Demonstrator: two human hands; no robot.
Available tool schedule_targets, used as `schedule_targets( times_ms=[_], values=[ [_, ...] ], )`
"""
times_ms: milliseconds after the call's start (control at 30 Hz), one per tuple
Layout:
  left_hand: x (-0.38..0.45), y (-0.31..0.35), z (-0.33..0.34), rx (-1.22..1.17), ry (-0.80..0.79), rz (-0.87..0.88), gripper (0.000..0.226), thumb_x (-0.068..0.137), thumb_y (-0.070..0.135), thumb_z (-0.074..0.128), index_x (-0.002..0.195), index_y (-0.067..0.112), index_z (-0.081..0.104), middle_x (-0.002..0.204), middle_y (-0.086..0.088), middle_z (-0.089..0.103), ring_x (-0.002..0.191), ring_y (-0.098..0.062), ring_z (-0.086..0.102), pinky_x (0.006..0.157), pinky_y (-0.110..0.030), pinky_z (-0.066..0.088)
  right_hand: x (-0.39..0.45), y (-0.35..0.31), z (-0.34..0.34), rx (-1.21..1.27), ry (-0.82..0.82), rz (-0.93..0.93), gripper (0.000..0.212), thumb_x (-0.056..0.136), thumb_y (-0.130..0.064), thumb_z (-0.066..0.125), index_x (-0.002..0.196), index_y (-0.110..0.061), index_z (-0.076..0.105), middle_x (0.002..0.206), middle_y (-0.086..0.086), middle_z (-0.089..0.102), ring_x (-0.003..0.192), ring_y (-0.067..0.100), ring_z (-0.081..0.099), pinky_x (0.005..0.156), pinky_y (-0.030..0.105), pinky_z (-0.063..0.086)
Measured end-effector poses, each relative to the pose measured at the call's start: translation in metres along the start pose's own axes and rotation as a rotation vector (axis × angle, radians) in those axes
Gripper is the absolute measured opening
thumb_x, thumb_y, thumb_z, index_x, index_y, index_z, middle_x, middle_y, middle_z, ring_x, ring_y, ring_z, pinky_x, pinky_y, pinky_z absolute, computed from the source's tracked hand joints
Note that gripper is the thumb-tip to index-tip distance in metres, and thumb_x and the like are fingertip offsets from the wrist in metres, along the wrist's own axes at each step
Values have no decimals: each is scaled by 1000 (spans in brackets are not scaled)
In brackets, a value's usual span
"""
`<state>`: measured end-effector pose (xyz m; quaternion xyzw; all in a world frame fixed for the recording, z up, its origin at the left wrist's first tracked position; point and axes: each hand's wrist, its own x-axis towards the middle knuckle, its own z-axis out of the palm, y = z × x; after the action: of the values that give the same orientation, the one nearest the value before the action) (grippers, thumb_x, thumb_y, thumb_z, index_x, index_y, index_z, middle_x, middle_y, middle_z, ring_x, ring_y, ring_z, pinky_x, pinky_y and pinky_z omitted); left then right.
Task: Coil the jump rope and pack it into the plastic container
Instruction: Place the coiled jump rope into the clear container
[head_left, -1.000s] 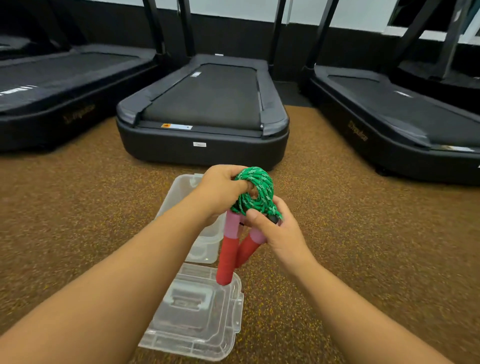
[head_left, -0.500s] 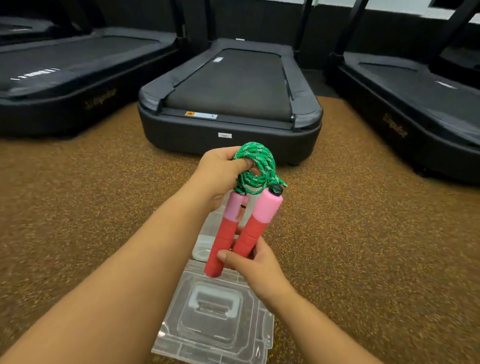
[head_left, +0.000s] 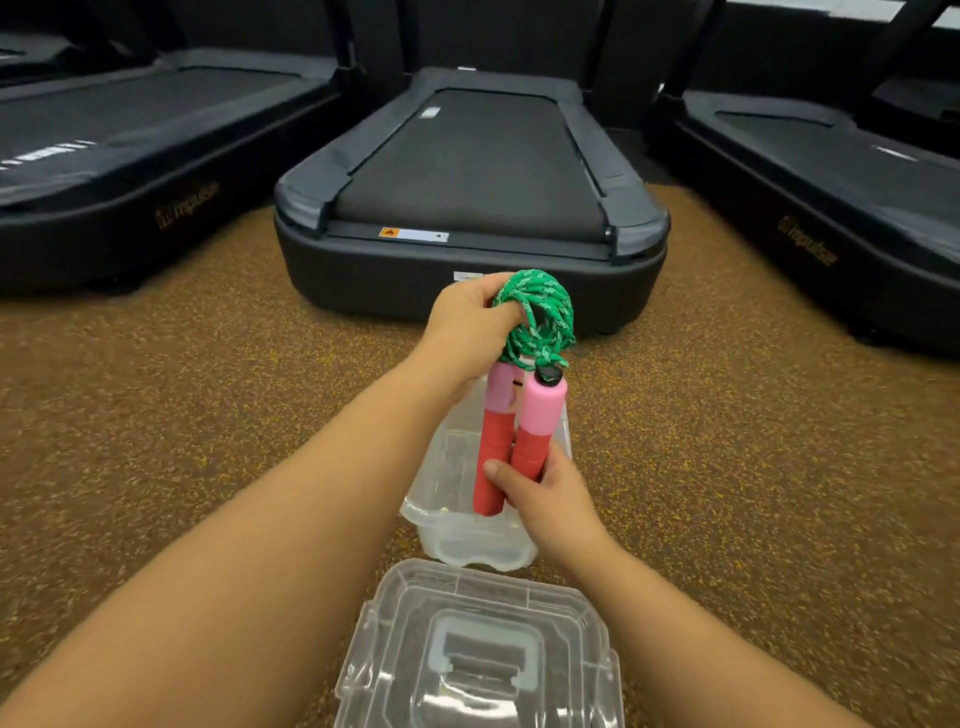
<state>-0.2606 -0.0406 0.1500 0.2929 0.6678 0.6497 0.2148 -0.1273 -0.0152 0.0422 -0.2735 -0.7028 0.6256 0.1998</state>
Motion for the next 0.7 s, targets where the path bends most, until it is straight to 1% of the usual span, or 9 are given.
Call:
schedule_targets(
  times_ms=[133,200,267,367,467,533,567,633,700],
  values=[
    [13,-18,-7,125,7,56,34,87,3,56,117,15,67,110,-7,70,100,-21,67,86,-42,57,18,6,3,-92,37,15,13,86,-12,64,91,-21,56,77,-4,58,72,11,54,64,25,43],
    [15,-30,-3,131,-3,33,32,88,3,55,115,16,67,109,-5,70,100,-19,66,87,-41,57,22,12,2,-139,39,59,15,86,-12,64,98,-16,57,82,0,60,75,14,55,60,23,42],
    [17,-46,1,129,5,13,31,87,3,56,111,19,69,106,-4,71,100,-19,67,88,-42,56,26,18,2,-194,18,103,17,84,-14,65,99,-15,56,79,-1,58,73,15,55,58,23,41],
    [24,-61,3,148,58,-9,33,85,2,54,107,21,71,104,-3,73,100,-20,67,89,-43,55,33,23,3,-222,-78,152,18,82,-17,67,96,-16,56,77,0,58,70,16,56,64,30,48],
    [26,-66,6,203,75,-19,35,84,0,50,108,15,70,105,-5,72,100,-20,66,92,-38,53,39,25,2,-201,-99,204,13,82,-16,67,92,-20,59,84,5,65,79,22,63,76,39,55],
    [26,-70,8,241,73,-45,31,86,1,50,108,12,70,101,-3,70,95,-16,64,86,-30,53,40,27,1,-187,-118,262,9,82,-15,68,86,-21,62,85,5,67,82,22,64,81,41,55],
    [27,-73,9,264,70,-67,28,87,1,51,105,11,70,96,-2,69,90,-15,62,81,-26,53,40,26,0,-181,-137,300,8,83,-14,68,84,-21,62,83,4,67,80,20,64,78,38,55],
    [30,-81,9,306,48,-129,22,87,2,51,96,9,70,89,-3,66,85,-17,60,79,-31,52,39,27,-3,-187,-174,372,10,84,-14,67,81,-20,61,79,2,65,74,18,62,71,33,54],
    [35,-92,9,368,11,-211,17,87,5,51,90,8,67,88,-7,67,85,-21,61,85,-37,54,39,28,-4,-186,-211,451,9,85,-14,67,81,-19,60,85,6,66,78,22,64,72,35,55]
  ],
)
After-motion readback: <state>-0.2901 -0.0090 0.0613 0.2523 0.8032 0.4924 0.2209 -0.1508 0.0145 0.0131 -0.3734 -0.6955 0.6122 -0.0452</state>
